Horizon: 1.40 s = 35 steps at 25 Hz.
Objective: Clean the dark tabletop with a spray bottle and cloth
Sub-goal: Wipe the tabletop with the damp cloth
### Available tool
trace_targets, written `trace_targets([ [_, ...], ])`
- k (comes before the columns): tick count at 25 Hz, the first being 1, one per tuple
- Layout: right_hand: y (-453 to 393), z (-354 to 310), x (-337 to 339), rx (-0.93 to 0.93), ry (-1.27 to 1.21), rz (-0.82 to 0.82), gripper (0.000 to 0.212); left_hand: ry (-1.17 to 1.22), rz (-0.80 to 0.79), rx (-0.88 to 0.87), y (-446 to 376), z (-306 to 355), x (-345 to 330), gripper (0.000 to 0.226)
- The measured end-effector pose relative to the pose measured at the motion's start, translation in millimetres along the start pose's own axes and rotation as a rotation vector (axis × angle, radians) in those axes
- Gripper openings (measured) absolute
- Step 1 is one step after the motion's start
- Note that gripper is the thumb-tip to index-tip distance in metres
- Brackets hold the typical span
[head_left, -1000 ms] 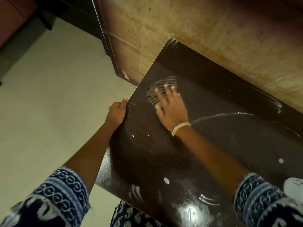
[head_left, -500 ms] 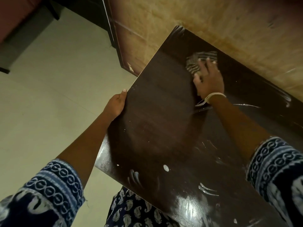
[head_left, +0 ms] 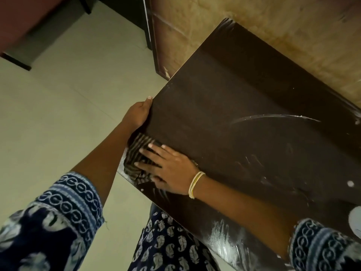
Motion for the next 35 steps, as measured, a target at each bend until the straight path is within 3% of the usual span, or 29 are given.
trace_targets([
  [1, 2, 10, 3, 0.026, 0.016, 0.009, 0.056, 0.002, 0.011, -0.005, 2, 1, 1, 0.069],
  [3, 6, 74, 21, -0.091, -0.015, 0.100, 0.056, -0.018, 0.017, -0.026, 2, 6, 1, 0.065],
  [8, 84, 309, 60, -0.837, -0.199, 0.340, 0.062, -0.008, 0.031, -0.025, 2, 8, 1, 0.062],
  [11, 105, 334, 53, -1.154, -0.348, 0.368, 0.064, -0.019, 0.049, -0.040, 6, 15, 2, 0.058],
  [13, 79, 289, 56, -1.094, -0.290, 0.350, 0.062, -0.051, 0.080, -0.047, 11, 20, 4, 0.054],
  [20, 26, -10, -11, -0.214, -0.114, 0.048, 0.061, -0.400, 0.262, -0.109, 26, 38, 11, 0.060],
  [22, 33, -21, -16, -0.048, -0.024, -0.006, 0.059, -0.426, 0.273, -0.129, 26, 39, 11, 0.059],
  [23, 36, 1, -10, -0.064, 0.018, 0.012, 0.058, -0.433, 0.276, -0.137, 26, 40, 10, 0.059],
  [25, 48, 88, 8, -0.268, 0.020, 0.103, 0.058, -0.437, 0.283, -0.135, 27, 40, 10, 0.058],
  [29, 155, 283, 20, -1.011, -0.254, 0.340, 0.059, -0.427, 0.290, -0.141, 27, 38, 10, 0.059],
  [32, 192, 318, 5, -1.327, -0.450, 0.365, 0.063, -0.462, 0.289, -0.119, 27, 38, 9, 0.059],
  [35, 151, 276, 21, -1.249, -0.378, 0.359, 0.066, -0.475, 0.287, -0.108, 29, 39, 9, 0.059],
])
Point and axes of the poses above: each hand's wrist, its own y-axis away from the middle knuckle, its own x-axis out of the back of the hand, z = x × y, the point moved 10 cm from there along -y, towards the middle knuckle, and after that the axes turned 14 degrees about -z, right-handed, at the moved point
